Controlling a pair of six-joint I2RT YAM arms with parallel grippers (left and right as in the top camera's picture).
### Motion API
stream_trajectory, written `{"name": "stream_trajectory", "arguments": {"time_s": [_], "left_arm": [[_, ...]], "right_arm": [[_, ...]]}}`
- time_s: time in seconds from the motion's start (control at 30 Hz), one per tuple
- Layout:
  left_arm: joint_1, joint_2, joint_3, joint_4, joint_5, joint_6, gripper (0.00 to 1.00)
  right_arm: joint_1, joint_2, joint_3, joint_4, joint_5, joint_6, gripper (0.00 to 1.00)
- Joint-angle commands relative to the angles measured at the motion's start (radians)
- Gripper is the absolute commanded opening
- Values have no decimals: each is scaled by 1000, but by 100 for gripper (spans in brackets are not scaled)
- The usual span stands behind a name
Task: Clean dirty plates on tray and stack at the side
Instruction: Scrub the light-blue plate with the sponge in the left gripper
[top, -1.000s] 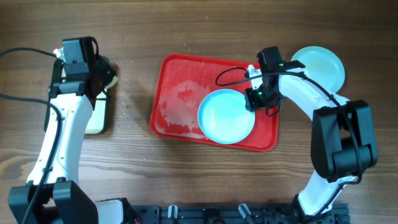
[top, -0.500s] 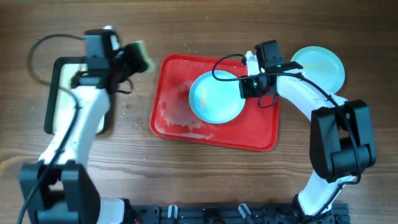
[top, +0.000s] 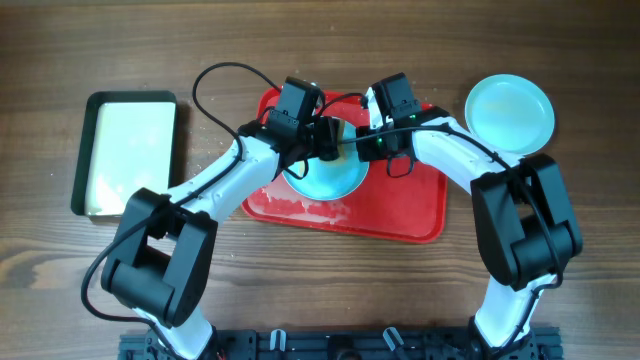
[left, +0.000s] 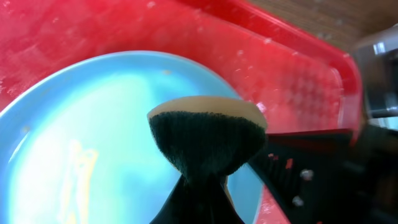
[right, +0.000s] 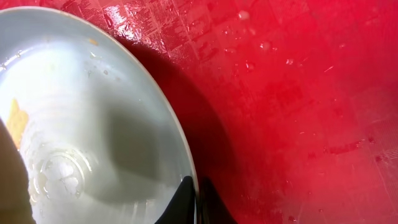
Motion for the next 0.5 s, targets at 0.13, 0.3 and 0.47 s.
{"name": "stream_trajectory", "arguments": {"time_s": [0.13,0.3,0.47], "left_arm": [[3,80,-2,-19,-101,-6,4],[3,124,-2,-70,-261,-5,4],[3,110,-2,-181,-693,5,4]], "right_arm": [[-10,25,10,-16,71,19,4],[-10,25,10,-18,71,17,4],[-10,25,10,-22,71,13,4]]}}
